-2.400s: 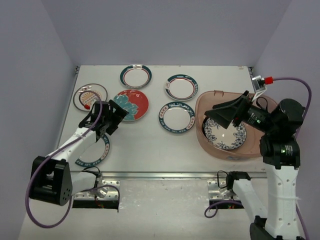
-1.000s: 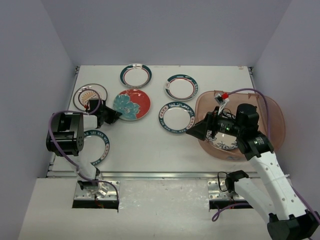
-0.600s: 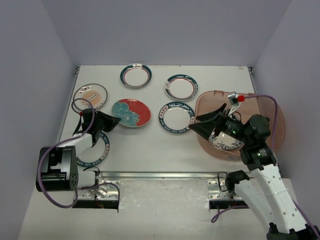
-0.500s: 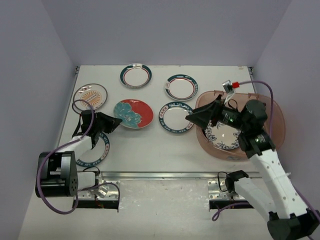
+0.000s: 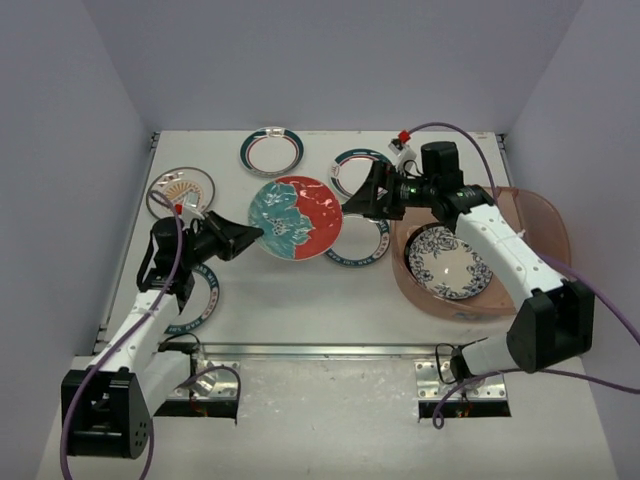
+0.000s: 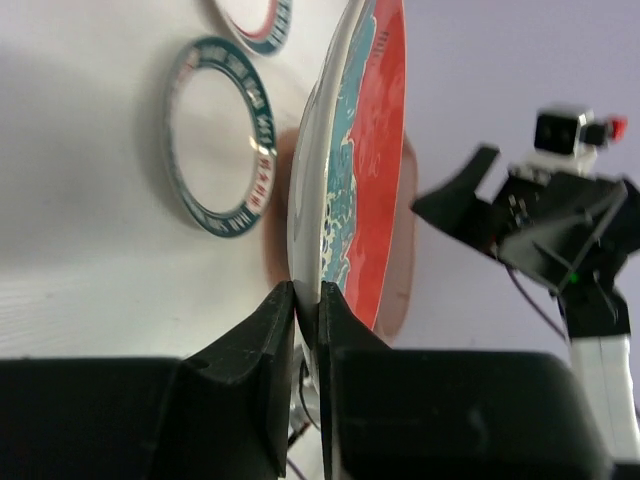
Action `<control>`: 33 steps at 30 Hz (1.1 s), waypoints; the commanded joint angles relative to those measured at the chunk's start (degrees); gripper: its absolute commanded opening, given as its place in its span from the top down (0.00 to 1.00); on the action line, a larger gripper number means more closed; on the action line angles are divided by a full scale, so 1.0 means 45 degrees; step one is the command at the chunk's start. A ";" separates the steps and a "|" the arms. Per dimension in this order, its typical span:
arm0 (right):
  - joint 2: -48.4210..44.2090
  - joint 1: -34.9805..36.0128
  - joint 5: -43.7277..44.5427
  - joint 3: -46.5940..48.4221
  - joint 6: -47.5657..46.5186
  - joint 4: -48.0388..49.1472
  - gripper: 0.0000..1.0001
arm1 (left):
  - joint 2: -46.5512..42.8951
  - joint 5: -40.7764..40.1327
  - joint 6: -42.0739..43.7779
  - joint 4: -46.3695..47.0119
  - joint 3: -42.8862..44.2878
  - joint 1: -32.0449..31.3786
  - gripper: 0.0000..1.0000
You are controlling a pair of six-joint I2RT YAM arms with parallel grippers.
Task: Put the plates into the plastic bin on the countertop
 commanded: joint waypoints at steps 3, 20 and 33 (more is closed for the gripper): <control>0.0396 0.0901 0.0464 0.1059 -0.0497 0.0274 0.24 | -0.0637 0.1919 -0.0438 0.2711 0.1522 -0.1679 1.00; -0.3052 -0.0810 -0.0079 -0.2142 0.0746 0.2024 1.00 | -0.0885 -0.2421 0.3858 -0.3983 0.4475 -0.1677 0.00; -0.7470 -1.0939 0.1916 -0.5273 0.4420 0.1499 1.00 | -0.2311 -0.6275 0.9082 -0.8387 0.5633 -0.1657 0.00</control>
